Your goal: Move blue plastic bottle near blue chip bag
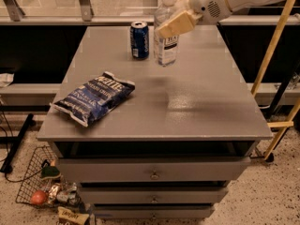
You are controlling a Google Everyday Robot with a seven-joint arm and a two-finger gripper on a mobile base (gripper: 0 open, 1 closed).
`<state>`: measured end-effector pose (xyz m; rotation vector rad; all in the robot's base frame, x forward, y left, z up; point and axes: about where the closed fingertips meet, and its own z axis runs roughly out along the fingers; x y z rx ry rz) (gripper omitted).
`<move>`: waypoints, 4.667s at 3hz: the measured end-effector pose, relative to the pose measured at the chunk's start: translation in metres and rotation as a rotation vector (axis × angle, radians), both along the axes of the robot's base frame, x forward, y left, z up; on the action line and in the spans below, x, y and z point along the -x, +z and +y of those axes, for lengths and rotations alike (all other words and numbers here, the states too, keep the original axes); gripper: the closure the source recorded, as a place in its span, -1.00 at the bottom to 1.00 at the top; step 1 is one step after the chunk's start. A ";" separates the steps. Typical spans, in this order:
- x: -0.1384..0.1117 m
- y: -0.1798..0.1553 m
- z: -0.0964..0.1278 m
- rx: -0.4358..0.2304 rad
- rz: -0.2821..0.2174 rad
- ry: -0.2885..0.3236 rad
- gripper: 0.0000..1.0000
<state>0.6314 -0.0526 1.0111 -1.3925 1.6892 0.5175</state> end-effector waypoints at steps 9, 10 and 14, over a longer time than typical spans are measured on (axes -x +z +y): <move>0.102 -0.053 0.124 0.121 0.083 0.346 1.00; 0.101 -0.041 0.121 0.102 0.045 0.330 1.00; 0.089 -0.066 0.112 -0.072 0.161 0.188 1.00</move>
Offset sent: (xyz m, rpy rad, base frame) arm -0.0671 0.0013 -0.0344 -0.0558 0.1484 0.0992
